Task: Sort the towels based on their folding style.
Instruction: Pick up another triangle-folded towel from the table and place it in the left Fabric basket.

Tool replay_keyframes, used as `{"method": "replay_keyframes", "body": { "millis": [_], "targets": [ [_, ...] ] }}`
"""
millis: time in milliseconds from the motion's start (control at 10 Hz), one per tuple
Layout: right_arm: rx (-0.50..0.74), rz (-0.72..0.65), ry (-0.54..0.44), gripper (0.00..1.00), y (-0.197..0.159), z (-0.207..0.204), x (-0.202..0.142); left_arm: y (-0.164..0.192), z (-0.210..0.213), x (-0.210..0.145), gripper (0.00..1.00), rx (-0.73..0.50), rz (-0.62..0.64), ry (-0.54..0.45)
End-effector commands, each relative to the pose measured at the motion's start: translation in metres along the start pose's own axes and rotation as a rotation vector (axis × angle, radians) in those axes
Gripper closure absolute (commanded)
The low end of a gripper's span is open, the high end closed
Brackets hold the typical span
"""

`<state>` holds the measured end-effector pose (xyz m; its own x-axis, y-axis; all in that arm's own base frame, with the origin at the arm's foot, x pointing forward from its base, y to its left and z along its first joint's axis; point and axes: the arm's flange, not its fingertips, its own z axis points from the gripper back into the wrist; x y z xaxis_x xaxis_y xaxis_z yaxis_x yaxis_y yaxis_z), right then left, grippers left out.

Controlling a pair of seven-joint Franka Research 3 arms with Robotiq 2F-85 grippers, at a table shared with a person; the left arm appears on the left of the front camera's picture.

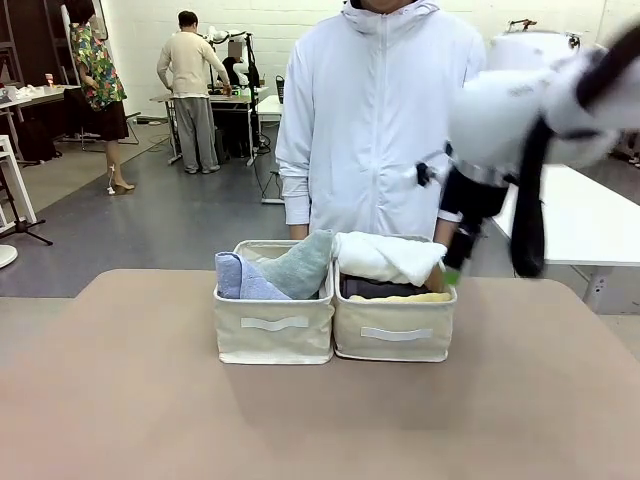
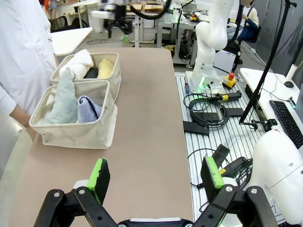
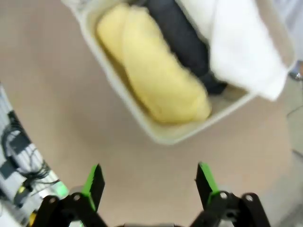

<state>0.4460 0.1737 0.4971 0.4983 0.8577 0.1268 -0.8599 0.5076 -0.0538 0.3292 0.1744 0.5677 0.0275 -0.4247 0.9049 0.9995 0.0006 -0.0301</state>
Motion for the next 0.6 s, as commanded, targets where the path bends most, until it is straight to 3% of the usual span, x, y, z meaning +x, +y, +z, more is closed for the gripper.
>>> {"method": "replay_keyframes", "body": {
  "millis": [0, 100, 200, 500],
  "targets": [
    [-0.064, 0.025, -0.081, 0.0, 0.039, -0.026, -0.058, -0.001, 0.001, 0.0, 0.0, 0.007, -0.028, -0.015],
    [-0.09, 0.003, -0.091, 0.0, 0.032, -0.028, -0.053, -0.001, 0.001, 0.0, 0.0, 0.007, -0.028, -0.015],
    [-0.031, -0.001, -0.018, 0.0, 0.021, -0.011, -0.036, -0.001, 0.001, 0.0, 0.0, 0.007, -0.028, -0.015],
    [-0.031, -0.001, -0.018, 0.0, 0.021, -0.011, -0.036, -0.001, 0.001, 0.0, 0.0, 0.007, -0.028, -0.015]
  ]
}}
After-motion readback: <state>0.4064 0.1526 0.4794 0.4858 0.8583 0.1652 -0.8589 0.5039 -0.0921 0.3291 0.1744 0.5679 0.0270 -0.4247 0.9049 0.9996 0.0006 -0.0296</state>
